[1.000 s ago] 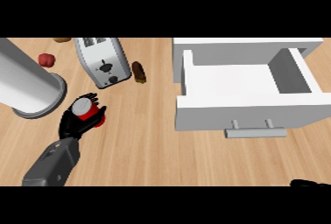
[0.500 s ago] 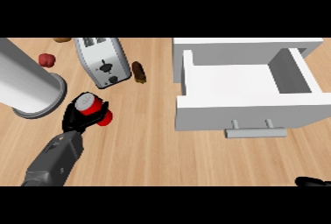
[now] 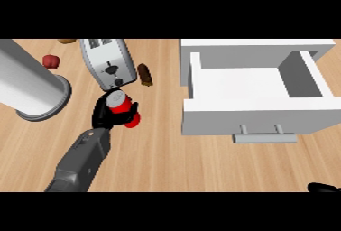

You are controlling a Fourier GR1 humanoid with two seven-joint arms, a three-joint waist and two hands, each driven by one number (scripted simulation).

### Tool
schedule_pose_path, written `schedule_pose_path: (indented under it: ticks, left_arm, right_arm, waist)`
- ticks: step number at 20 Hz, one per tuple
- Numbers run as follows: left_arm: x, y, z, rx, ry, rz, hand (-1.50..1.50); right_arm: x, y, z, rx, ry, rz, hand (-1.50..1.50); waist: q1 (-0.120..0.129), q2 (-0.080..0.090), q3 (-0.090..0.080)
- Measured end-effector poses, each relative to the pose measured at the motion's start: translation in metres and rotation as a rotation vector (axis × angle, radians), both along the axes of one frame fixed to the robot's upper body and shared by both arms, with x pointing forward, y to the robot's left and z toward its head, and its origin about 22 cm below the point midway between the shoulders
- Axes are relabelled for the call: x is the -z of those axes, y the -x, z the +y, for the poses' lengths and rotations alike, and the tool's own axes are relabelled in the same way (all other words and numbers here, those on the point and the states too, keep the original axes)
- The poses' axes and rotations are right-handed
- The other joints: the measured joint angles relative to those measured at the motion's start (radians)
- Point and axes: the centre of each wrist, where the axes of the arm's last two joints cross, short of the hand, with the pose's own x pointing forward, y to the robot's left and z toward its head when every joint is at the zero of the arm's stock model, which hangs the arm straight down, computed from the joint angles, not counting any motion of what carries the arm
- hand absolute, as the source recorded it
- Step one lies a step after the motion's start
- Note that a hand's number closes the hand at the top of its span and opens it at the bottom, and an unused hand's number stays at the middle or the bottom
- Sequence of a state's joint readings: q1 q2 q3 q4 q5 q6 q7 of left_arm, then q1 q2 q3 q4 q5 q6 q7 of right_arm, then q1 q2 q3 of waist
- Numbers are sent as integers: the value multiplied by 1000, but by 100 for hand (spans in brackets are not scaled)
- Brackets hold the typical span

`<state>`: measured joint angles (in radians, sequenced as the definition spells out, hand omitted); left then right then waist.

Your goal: Pick up the can, place it into the drawer and close the drawer

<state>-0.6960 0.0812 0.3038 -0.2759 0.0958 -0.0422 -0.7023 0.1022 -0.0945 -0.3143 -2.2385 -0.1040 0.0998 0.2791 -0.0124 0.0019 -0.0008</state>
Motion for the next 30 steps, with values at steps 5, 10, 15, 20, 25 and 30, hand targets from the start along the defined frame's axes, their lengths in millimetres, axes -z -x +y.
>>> schedule_pose_path:
  ticks: [5, 10, 15, 20, 25, 30]
  left_arm:
    - [-34, -27, -28, 73, -20, -15, 150]
    - [-73, -45, -52, 132, -63, -56, 150]
    - [-129, -61, -84, 171, -71, -73, 150]
    - [-191, -67, -117, 199, -70, -92, 150]
    - [-239, -65, -144, 209, -95, -109, 150]
    - [-281, -67, -174, 219, -127, -117, 150]
  right_arm:
    - [-4, 4, -2, 17, 5, -1, -150]
    - [-6, 8, -4, 27, 15, 5, -150]
    - [-9, 4, -1, 28, 17, 3, -150]
    - [-13, -4, -5, 30, 13, 1, -150]
    - [-4, -2, -8, 34, 15, -5, -150]
    - [-7, -3, -1, 29, 11, -8, -150]
  waist:
    - [8, -5, 1]
    - [16, -9, 2]
    - [17, -11, 1]
    - [12, -8, 1]
    - [6, -6, 1]
    - [-4, -2, 1]
